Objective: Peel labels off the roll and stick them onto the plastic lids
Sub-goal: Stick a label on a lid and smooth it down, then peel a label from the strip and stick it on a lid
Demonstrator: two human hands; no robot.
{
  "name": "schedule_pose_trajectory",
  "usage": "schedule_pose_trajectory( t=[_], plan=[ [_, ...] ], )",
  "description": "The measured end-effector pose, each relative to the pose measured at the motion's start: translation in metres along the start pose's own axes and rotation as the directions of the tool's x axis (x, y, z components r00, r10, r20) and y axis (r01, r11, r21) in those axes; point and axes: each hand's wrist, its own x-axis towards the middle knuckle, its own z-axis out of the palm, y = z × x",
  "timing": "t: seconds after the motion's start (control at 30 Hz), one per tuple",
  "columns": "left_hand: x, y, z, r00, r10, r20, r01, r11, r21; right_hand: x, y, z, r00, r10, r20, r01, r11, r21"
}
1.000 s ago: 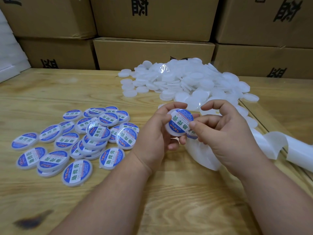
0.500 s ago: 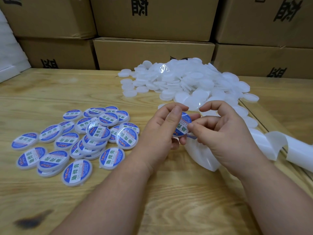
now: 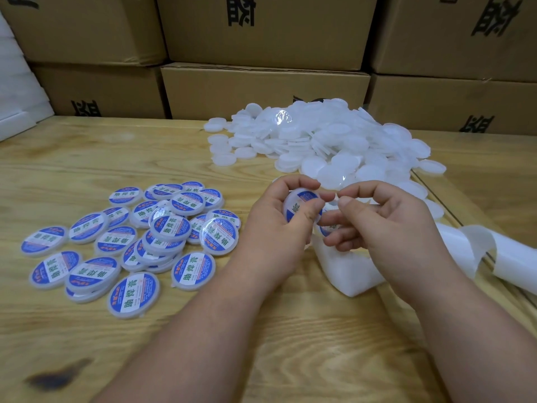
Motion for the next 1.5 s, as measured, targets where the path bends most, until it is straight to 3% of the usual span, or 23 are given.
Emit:
schedule_pose_trajectory(
  t=[0.1, 0.27, 0.43, 0.67, 0.83, 1.03, 1.17, 1.23, 1.33, 1.4, 1.5],
  plan=[
    [0.001, -0.002, 0.001, 0.998, 0.034, -0.055, -0.032, 0.998, 0.048, -0.002, 0.002, 0.003, 0.998, -0.019, -0.065, 0.017, 0.999, -0.034],
    [0.006, 0.000, -0.010, 0.972, 0.037, -0.231, -0.025, 0.998, 0.051, -0.001, 0.000, -0.006, 0.956, -0.192, -0.220, 0.168, 0.978, -0.122],
    [0.010, 0.003, -0.021, 0.913, -0.009, -0.408, 0.011, 1.000, 0.001, -0.001, 0.004, -0.005, 0.940, -0.281, -0.196, 0.234, 0.944, -0.232],
    [0.013, 0.008, -0.048, 0.827, 0.072, -0.558, 0.085, 0.964, 0.251, 0.003, 0.012, -0.005, 0.958, -0.245, -0.149, 0.184, 0.924, -0.336],
    [0.016, 0.006, -0.071, 0.815, 0.141, -0.562, 0.240, 0.800, 0.549, 0.004, 0.014, -0.004, 0.968, -0.215, -0.131, 0.155, 0.918, -0.364],
    [0.016, 0.008, -0.081, 0.805, 0.065, -0.589, 0.396, 0.680, 0.617, 0.002, 0.018, 0.002, 0.985, -0.166, -0.051, 0.123, 0.876, -0.465],
    [0.017, 0.005, -0.079, 0.773, 0.154, -0.616, 0.467, 0.518, 0.716, 0.002, 0.021, -0.001, 0.995, -0.102, 0.011, 0.094, 0.858, -0.505],
    [0.018, 0.005, -0.071, 0.803, 0.236, -0.547, 0.367, 0.528, 0.766, 0.002, 0.021, -0.002, 0.996, -0.076, 0.039, 0.085, 0.827, -0.556],
    [0.016, 0.004, -0.051, 0.917, 0.308, -0.251, 0.038, 0.561, 0.827, 0.001, 0.021, -0.005, 0.994, -0.017, 0.105, 0.081, 0.764, -0.640],
    [0.010, 0.001, -0.035, 0.961, 0.275, -0.029, -0.149, 0.603, 0.784, 0.001, 0.018, -0.007, 0.989, -0.006, 0.145, 0.100, 0.753, -0.650],
    [0.001, -0.006, -0.013, 0.971, 0.172, 0.165, -0.238, 0.646, 0.726, 0.000, 0.014, -0.011, 0.985, -0.027, 0.172, 0.134, 0.745, -0.653]
  ],
)
